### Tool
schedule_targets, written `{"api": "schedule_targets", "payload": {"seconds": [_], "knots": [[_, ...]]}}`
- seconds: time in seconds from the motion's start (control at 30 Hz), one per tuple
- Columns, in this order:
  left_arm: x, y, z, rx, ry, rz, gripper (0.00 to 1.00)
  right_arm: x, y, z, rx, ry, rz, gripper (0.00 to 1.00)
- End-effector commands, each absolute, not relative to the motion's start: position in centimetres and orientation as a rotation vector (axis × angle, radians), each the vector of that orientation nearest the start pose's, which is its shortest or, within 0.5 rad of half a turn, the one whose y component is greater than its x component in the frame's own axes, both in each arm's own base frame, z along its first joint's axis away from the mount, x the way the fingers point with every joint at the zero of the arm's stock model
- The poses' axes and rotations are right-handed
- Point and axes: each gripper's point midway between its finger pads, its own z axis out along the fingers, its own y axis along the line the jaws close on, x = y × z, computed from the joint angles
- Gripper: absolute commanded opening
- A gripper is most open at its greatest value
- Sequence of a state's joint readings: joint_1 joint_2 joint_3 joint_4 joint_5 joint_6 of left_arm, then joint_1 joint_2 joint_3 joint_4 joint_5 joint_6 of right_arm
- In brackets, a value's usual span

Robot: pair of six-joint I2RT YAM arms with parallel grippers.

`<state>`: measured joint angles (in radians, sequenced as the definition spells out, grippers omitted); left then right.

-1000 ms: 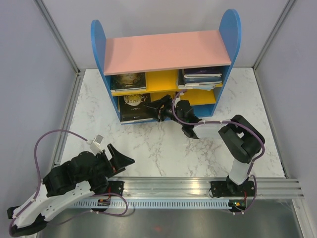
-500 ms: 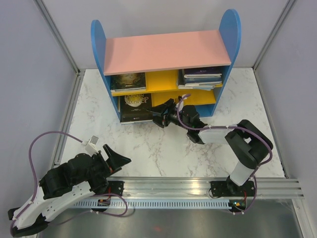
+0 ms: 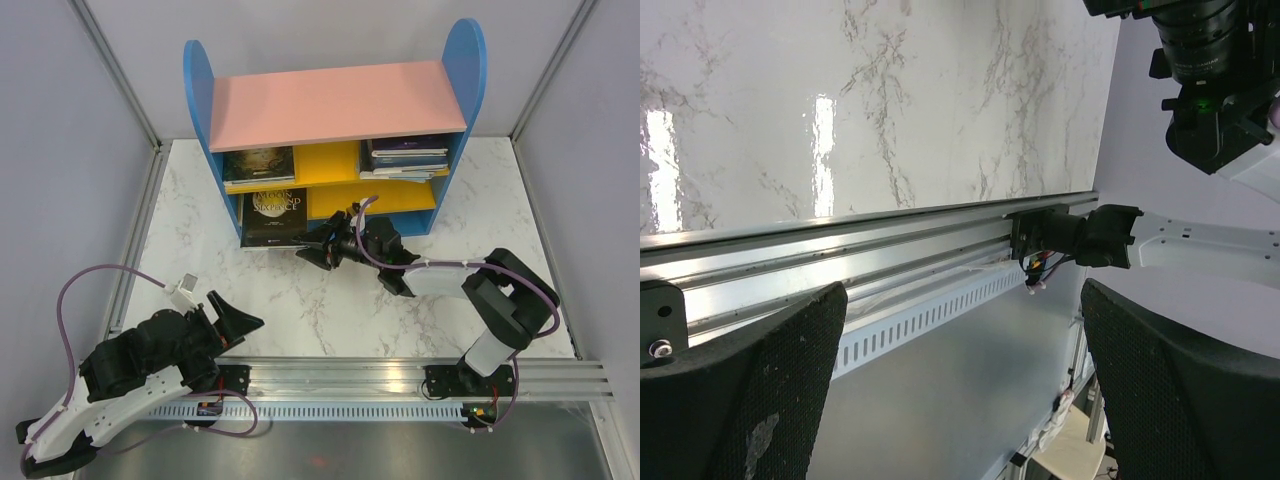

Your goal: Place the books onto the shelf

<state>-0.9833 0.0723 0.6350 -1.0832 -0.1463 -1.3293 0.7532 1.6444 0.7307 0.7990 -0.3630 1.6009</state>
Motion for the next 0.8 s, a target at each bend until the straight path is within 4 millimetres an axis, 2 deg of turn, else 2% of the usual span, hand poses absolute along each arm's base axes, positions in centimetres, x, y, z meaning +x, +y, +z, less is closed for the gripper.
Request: {"api": "schedule_targets", "payload": {"seconds": [0.0,0.23,0.27,0.33,0.37,0.43,0.57,0.77], "knots": [[7.5,-12.5,18.0,-0.508,2.261,-1.127,1.0,25.3,39.0,20.4,0.485,2.085,1.95,0.6],[7.6,-12.5,18.0,-0.52,2.258,-1.131,1.0,26.1,39.6,21.0,0.47,2.066,1.947,0.44],[7.6,-12.4,18.0,-0.524,2.257,-1.128,1.0,26.3,39.8,20.6,0.472,2.076,1.934,0.35],[7.6,-12.4,18.0,-0.522,2.258,-1.129,1.0,26.8,40.2,21.1,0.469,2.06,1.941,0.24],[7.6,-12.4,18.0,-0.526,2.26,-1.126,1.0,27.1,40.5,20.7,0.475,2.068,1.934,0.16],[7.6,-12.4,18.1,-0.526,2.258,-1.127,1.0,27.8,40.9,21.4,0.471,2.048,1.94,0.13],[7.6,-12.2,18.3,-0.529,2.257,-1.124,1.0,29.6,41.1,20.5,0.54,2.039,1.913,0.07],[7.5,-11.8,18.5,-0.536,2.255,-1.113,1.0,32.0,41.1,20.5,0.62,1.985,1.927,0.04]]}}
